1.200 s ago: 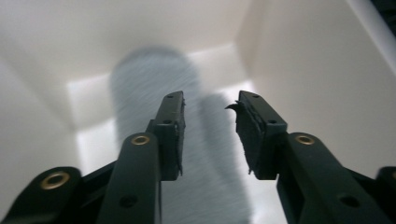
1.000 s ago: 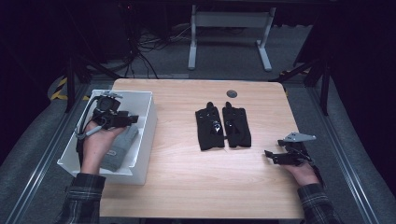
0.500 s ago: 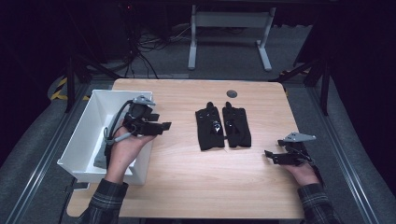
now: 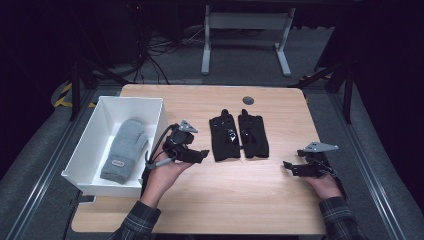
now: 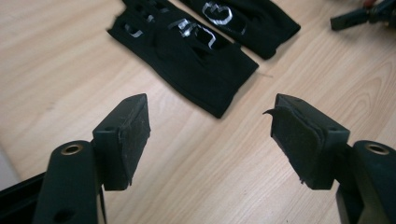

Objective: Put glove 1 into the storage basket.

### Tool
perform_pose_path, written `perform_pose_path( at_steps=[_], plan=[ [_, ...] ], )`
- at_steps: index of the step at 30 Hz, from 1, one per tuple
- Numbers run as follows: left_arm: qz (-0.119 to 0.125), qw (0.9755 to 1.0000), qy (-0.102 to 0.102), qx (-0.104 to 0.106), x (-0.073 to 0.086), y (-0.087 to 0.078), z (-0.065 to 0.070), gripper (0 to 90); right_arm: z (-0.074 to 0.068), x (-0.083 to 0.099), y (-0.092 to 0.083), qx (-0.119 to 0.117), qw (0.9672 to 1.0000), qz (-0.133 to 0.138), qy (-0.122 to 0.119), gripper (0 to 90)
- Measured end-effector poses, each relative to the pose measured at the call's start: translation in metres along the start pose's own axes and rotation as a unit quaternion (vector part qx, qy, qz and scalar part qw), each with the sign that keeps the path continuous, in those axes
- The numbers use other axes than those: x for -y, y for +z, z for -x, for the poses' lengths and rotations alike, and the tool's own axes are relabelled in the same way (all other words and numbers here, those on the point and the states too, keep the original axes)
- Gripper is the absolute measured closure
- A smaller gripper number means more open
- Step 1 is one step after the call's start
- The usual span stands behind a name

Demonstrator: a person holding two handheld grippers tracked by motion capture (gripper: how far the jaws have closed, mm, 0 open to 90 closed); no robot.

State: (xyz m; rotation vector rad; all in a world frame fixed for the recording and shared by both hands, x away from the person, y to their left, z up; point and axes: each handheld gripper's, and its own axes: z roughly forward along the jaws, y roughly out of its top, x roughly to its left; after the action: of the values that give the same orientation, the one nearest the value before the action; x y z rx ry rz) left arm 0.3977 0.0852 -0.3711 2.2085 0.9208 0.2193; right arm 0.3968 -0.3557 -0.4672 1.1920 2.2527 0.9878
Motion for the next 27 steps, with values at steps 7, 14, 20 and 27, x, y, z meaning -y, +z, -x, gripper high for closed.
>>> perform_pose_path(
  at_steps=[7,14,20,27],
  plan=[
    [-0.009,0.9999,0.012,0.001,0.021,0.027,0.003,21.5,-0.001,0.000,-0.001,-0.004,1.0000,0.002,-0.005,24.5],
    [-0.023,0.9995,0.021,-0.001,0.046,0.047,0.002,14.6,-0.008,-0.009,-0.007,-0.022,0.9996,0.006,-0.015,44.7],
    [-0.048,0.9978,0.045,0.008,0.060,0.058,0.003,8.6,-0.020,-0.024,-0.011,-0.045,0.9982,0.014,-0.039,71.7],
    [-0.056,0.9959,0.071,0.000,0.074,0.067,0.002,0.0,-0.031,-0.044,-0.005,-0.081,0.9953,0.027,-0.046,89.5]
  ],
)
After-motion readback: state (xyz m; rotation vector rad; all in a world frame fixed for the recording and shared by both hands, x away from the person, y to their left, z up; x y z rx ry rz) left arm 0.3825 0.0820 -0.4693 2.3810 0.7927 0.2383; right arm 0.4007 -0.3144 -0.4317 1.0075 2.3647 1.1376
